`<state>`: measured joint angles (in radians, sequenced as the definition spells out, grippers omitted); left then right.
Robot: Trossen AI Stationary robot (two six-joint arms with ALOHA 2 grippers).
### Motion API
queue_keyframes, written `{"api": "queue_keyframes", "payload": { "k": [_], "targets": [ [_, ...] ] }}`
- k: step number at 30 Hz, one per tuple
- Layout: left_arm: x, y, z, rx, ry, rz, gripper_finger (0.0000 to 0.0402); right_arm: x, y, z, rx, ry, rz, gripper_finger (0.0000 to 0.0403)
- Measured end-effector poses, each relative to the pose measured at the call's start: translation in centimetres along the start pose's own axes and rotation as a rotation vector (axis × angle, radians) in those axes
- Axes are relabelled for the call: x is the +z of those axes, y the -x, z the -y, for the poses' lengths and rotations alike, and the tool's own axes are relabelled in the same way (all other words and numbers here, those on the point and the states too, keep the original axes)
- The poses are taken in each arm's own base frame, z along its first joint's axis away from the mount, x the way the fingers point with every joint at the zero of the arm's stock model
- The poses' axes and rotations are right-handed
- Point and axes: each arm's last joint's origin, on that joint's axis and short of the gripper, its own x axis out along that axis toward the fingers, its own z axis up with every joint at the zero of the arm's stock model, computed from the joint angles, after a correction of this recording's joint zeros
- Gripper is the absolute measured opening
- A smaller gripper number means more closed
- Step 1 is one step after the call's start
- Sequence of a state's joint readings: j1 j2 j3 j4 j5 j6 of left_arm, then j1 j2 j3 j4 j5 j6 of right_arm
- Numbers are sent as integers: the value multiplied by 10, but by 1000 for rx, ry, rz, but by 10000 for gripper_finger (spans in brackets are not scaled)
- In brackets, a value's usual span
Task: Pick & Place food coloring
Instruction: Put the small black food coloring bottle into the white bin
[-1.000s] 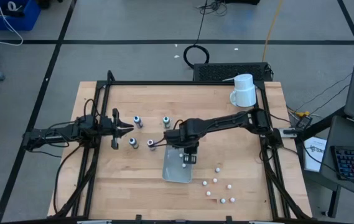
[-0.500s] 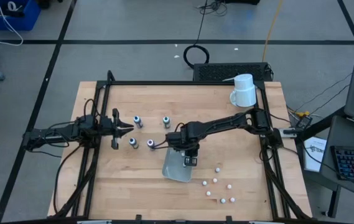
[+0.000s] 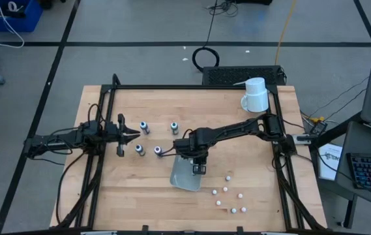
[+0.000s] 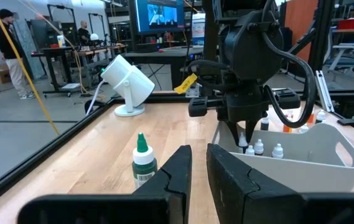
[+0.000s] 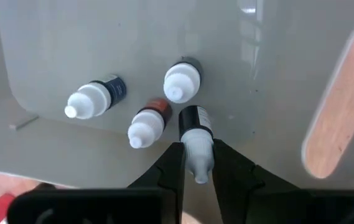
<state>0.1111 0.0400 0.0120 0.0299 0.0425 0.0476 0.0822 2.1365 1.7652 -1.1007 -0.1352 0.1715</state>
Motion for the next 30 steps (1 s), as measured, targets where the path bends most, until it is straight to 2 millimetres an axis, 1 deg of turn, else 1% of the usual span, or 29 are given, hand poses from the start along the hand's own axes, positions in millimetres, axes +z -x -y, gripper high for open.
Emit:
{"api": "queue_keyframes", "payload": {
  "k": [6, 14, 17, 22, 30],
  "targets": [
    [0, 0, 0, 0, 0, 0, 58, -3, 0, 1, -6, -11, -29, 51],
    [0, 0, 0, 0, 0, 0, 58, -1, 0, 0, -4, -6, -5, 51],
    [0, 0, 0, 0, 0, 0, 58, 0, -4, 1, -2, -2, 7, 51],
    [0, 0, 0, 0, 0, 0, 58, -6, -13, 3, -2, -1, -14, 52],
    [0, 0, 0, 0, 0, 1, 58, -5, -14, 3, -1, -1, -7, 52]
  ]
}}
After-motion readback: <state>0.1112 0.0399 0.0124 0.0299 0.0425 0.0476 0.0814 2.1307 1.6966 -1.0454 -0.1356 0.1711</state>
